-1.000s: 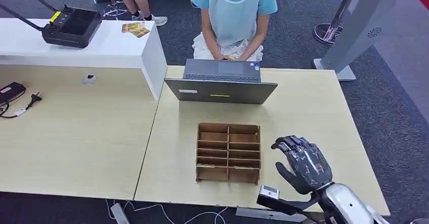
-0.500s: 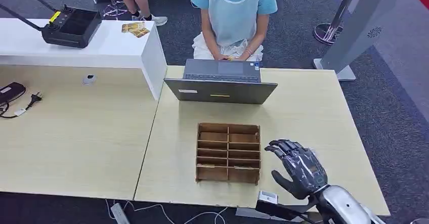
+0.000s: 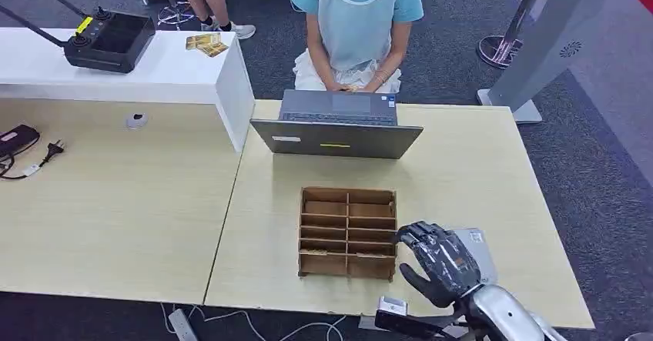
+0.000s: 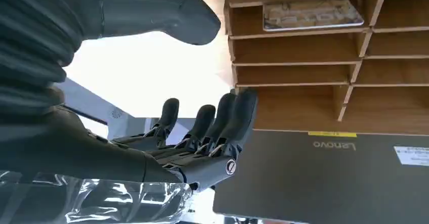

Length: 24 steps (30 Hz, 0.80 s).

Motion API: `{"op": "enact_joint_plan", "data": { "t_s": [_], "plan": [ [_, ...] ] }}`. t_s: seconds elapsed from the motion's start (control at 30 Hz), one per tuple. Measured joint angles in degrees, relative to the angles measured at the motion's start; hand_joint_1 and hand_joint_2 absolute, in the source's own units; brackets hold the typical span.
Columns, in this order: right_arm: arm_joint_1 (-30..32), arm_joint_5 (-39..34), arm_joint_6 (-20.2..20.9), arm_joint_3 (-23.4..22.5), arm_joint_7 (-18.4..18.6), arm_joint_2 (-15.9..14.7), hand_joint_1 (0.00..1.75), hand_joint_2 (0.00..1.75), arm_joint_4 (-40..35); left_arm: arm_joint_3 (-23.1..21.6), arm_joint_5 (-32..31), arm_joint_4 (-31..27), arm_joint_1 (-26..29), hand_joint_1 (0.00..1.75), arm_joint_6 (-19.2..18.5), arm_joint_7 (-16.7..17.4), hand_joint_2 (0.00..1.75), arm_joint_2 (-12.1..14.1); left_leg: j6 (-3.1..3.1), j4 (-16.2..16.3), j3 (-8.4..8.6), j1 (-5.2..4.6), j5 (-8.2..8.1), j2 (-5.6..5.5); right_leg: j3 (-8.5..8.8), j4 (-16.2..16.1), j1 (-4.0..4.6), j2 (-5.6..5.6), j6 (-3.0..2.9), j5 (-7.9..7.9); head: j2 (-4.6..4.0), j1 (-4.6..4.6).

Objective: Pass the card to the sensor for recognition and then transmit it.

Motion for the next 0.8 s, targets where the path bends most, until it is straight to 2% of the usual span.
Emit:
{"op": "enact_joint_plan", "data": {
  "t_s": [0.13, 0.33, 0.5, 0.8],
  "plan": [
    [-0.42, -0.02, 0.02, 1.2, 0.0, 0.64, 0.75, 1.75, 0.85, 0.0, -0.33, -0.02, -0.01, 0.0, 0.0, 0.0, 0.0, 0.0, 0.0, 0.0, 0.0, 0.0, 0.0, 0.0, 0.0, 0.0, 0.0, 0.0, 0.0, 0.0, 0.0, 0.0],
    [-1.33, -0.17, 0.46, 2.64, -0.15, 1.47, 0.79, 1.75, 1.97, 0.0, -0.46, -0.07, -0.01, 0.0, 0.0, 0.0, 0.0, 0.0, 0.0, 0.0, 0.01, 0.0, 0.0, 0.01, 0.0, 0.0, 0.0, 0.01, 0.0, 0.0, 0.0, 0.0],
    [-2.22, -0.52, 0.5, 3.76, -0.33, 2.01, 0.7, 1.75, 2.86, 0.0, -0.5, -0.09, -0.01, 0.0, 0.02, -0.02, 0.0, -0.02, -0.01, 0.0, 0.01, 0.0, 0.01, 0.0, 0.0, 0.0, 0.0, 0.0, 0.0, 0.0, 0.0, 0.0],
    [-3.67, -1.25, 0.55, 5.64, -0.9, 2.78, 0.72, 1.75, 4.02, 0.13, -0.65, -0.09, -0.02, 0.0, 0.04, -0.07, 0.0, -0.02, -0.01, 0.0, 0.01, 0.0, 0.01, 0.0, 0.0, 0.01, 0.0, 0.0, 0.0, 0.0, 0.0, 0.0]
  ]
}}
